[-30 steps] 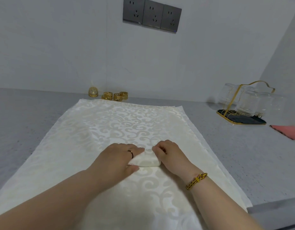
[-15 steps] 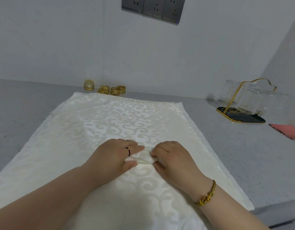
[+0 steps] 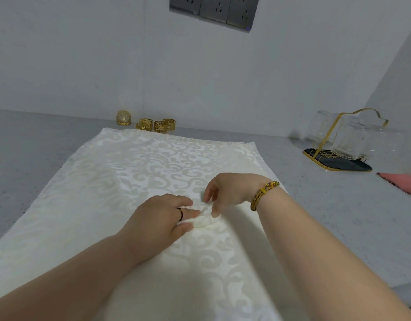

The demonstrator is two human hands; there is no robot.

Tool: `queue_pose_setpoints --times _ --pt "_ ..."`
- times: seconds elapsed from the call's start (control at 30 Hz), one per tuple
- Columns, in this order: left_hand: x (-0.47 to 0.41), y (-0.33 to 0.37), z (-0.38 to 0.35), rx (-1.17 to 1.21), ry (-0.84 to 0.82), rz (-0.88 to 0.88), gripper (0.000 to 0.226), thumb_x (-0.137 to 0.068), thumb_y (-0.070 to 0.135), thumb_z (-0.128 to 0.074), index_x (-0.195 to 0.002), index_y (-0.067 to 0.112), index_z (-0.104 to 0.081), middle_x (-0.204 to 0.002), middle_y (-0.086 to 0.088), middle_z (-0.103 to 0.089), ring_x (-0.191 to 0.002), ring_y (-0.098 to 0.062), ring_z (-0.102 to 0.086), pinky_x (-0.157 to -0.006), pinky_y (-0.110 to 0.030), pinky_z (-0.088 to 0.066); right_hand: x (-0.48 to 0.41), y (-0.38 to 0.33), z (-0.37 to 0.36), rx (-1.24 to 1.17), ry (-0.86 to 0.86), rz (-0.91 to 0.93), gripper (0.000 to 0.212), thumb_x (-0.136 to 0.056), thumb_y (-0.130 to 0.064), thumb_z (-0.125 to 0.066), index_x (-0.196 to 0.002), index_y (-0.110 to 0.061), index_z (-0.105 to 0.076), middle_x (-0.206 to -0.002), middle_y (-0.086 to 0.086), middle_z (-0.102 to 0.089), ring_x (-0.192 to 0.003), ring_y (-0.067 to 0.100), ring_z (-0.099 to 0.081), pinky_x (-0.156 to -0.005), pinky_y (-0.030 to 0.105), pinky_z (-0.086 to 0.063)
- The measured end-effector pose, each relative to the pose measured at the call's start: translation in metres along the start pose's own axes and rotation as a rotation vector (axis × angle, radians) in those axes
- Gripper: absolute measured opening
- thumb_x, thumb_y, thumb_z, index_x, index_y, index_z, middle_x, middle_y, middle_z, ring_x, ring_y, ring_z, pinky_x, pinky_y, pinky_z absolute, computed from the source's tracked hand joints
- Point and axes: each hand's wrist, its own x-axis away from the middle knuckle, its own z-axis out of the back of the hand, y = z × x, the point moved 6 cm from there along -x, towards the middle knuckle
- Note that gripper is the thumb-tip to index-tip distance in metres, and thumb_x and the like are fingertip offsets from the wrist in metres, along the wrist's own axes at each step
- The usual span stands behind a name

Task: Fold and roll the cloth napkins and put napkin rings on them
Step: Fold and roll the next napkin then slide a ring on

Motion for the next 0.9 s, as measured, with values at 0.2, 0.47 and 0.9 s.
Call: queue_pose_setpoints --times 0.2,0.47,0.9 --pt "0.0 0.0 0.006 0.041 0.029 0.035 0.057 -0.076 0.057 -0.025 -0.112 0.037 -0.064 -0.123 0.02 -0.057 -0.111 0.002 -0.055 -0.086 -0.008 -0.031 0.006 0.002 -0.001 -0.035 0.036 -0.005 0.037 -0.078 -0.019 -0.07 -0.113 -0.013 -0.062 -0.084 -0.01 -0.053 -0.086 0.011 -0.05 -0.062 0.015 -0.04" --pt "-0.032 0.006 0.0 0.126 -0.065 0.224 0.033 -0.075 0.045 -0.068 -0.067 0.034 -0.038 -0.093 0.014 -0.055 -0.09 -0.01 -0.053 -0.066 -0.016 -0.036 0.014 0.01 -0.007 -0.147 0.182 0.035 0.026 -0.076 -0.016 -0.07 -0.101 -0.014 -0.063 -0.072 -0.015 -0.046 -0.082 0.012 -0.049 -0.069 0.02 -0.037" --pt "-0.02 -0.01 0.051 -0.02 0.109 0.265 0.03 -0.086 0.04 -0.057 -0.111 0.033 -0.042 -0.099 0.012 -0.062 -0.087 -0.011 -0.057 -0.065 -0.017 -0.036 0.025 -0.029 0.02 -0.127 0.439 0.199 0.024 -0.076 -0.025 -0.071 -0.097 -0.015 -0.065 -0.072 -0.017 -0.044 -0.09 0.009 -0.039 -0.087 0.026 -0.026"
